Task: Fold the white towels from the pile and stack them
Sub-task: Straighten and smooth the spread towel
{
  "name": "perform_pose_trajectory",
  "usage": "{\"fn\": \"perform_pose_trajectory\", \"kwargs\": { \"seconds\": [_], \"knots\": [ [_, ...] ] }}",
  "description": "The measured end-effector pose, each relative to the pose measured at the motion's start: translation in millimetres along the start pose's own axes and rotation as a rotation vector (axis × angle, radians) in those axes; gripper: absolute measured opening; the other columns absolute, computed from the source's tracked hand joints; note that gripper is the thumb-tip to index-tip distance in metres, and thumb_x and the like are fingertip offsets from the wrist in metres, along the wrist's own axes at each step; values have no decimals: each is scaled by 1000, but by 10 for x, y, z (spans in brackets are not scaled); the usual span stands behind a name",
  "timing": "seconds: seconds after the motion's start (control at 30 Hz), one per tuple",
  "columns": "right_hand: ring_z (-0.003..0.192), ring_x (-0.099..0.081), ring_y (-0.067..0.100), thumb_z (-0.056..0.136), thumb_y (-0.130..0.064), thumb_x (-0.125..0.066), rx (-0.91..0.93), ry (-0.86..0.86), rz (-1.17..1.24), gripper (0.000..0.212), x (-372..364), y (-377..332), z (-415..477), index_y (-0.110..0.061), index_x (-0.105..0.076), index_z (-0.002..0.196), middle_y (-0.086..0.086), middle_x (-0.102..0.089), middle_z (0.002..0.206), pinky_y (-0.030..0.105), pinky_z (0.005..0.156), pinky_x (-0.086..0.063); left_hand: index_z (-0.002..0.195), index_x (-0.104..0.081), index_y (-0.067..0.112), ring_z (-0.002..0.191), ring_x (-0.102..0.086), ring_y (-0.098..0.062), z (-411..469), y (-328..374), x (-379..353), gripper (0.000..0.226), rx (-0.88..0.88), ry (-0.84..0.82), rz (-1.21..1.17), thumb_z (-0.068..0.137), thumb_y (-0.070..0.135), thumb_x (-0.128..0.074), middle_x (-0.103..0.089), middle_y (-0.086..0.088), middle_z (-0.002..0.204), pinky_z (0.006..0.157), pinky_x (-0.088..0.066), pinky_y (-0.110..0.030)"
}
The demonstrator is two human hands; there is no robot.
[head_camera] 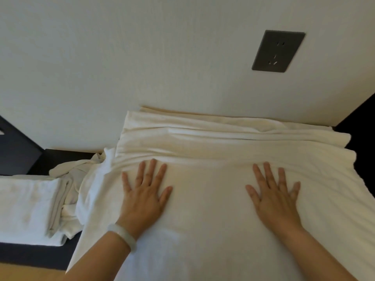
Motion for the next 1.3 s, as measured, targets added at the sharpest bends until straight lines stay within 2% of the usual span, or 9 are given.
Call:
{"fn": "perform_pose_trajectory", "kwargs": {
  "seconds": [0.3, 0.5, 0.7, 0.77, 0.87, 0.93, 1.1, 1.23, 1.3],
  "knots": [
    [152, 10, 31, 100, -59, -15, -58, -45, 45, 66, 328, -293, 752, -33, 2, 158, -5, 9, 166, 65, 116, 3, 156, 5, 33, 150, 15, -22, 857, 194, 177, 64, -35, -44, -20, 99, 59, -9, 14, 4, 164, 116, 3, -63],
    [153, -4, 19, 99, -57, -17, 319, 97, 39, 67, -3, -906, -344, -27, -13, 158, -2, -7, 165, 51, 122, 4, 155, -12, 37, 151, -3, -24, -97, 591, -47, 70, -205, -10, -23, 91, 65, -5, -6, 4, 164, 115, -2, -65],
    [153, 3, 21, 100, -54, -12, -84, 15, -18, 70, 146, -285, -389, -18, -2, 159, 5, 1, 166, 50, 122, -1, 154, 12, 33, 151, 11, -20, -261, -506, 88, 71, 259, -47, -46, 89, 61, 17, 13, 4, 164, 118, -1, -60],
    [152, -13, 31, 100, -53, -16, -19, 76, 40, 72, 239, -629, -514, -9, -22, 156, 16, -18, 163, 58, 121, -5, 157, 0, 25, 152, 0, -28, -376, -366, 180, 75, 245, -29, -15, 92, 58, 15, 2, -4, 165, 118, -5, -61],
    [135, -47, 36, 91, -44, -31, 349, 175, 131, 65, 188, -1376, -851, -6, -56, 138, 18, -50, 144, 56, 116, -23, 151, -34, 22, 145, -30, -32, -704, 187, 115, 64, -119, 15, -46, 96, 51, -18, -29, -7, 158, 113, -19, -62],
    [143, -36, 29, 94, -44, -25, 491, 104, 105, 64, 53, -1639, -1025, -15, -47, 146, 9, -38, 154, 50, 118, -15, 154, -23, 31, 149, -18, -24, -883, 226, 22, 61, -206, -19, -70, 99, 54, -18, -16, 1, 162, 114, -13, -57],
    [149, 16, 11, 103, -50, -13, 432, 103, 62, 61, -137, -1463, -939, -27, 3, 157, -6, 10, 164, 40, 122, 11, 148, 26, 43, 147, 23, -13, -945, -703, -73, 57, 155, 34, -146, 97, 59, 5, 29, 13, 156, 120, 9, -48],
    [148, 21, 11, 103, -49, -13, 402, 79, 35, 62, -155, -1497, -955, -26, 13, 154, -6, 16, 163, 39, 121, 15, 156, -5, 25, 150, -14, -26, -991, -1184, -61, 64, 566, -184, -447, 102, 55, -19, -11, -5, 163, 120, -17, -51],
    [148, 21, 11, 103, -49, -11, 386, 85, 26, 62, -159, -1504, -954, -26, 11, 156, -6, 16, 164, 39, 121, 15, 141, -37, 11, 131, -44, -31, -974, -1113, -14, 66, 598, -130, -595, 99, 59, -25, -47, -10, 138, 106, -38, -45]
  ]
}}
Point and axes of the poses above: each hand's wrist, its own z-axis towards the middle knuckle, its own x-axis out of the back of the hand, y = z × x, the point moved 2 cm from there along z, towards the middle knuckle
